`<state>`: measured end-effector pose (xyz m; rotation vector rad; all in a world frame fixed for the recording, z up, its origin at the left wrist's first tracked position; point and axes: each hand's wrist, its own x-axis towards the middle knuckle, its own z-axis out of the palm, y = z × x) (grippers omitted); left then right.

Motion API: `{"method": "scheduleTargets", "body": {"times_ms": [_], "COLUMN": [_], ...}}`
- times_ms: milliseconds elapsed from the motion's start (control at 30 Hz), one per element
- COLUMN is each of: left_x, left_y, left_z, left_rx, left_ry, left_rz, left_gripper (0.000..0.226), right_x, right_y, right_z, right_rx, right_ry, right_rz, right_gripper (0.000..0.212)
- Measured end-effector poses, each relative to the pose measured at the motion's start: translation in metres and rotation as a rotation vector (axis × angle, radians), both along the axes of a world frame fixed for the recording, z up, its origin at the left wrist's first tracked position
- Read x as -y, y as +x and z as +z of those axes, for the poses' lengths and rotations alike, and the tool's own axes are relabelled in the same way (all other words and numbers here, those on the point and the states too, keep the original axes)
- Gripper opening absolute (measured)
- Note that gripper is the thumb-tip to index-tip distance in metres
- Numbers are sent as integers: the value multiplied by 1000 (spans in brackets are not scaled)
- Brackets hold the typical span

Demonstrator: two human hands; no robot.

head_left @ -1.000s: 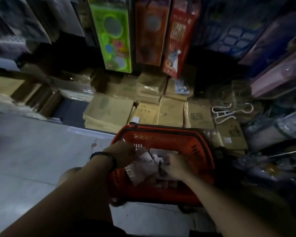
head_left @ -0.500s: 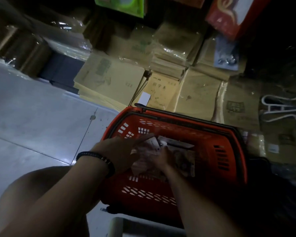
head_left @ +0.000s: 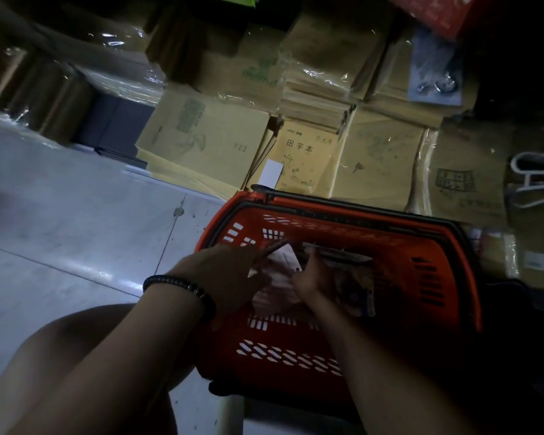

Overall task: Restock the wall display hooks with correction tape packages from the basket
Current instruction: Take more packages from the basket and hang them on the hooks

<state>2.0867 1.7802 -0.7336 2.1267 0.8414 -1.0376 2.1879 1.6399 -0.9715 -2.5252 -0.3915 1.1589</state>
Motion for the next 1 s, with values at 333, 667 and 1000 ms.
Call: {"method": "scheduleTargets", "body": {"times_ms": [333, 667, 1000], "left_x": [-4, -11, -11], "left_y": [-2, -10, -14], "left_z": [-7, -8, -2], "left_rx": [84, 69, 10], "left_ry": [-32, -42, -15], "left_rz": [-6, 59, 40], "left_gripper": [39, 46, 45], "right_x": [-17, -26, 46], "right_y": [-11, -17, -21], "right_z": [28, 16, 74], "right_rx": [14, 82, 163], "right_ry": [198, -21, 230], "right_rz": [526, 410, 149], "right_gripper": [87, 46, 33]}}
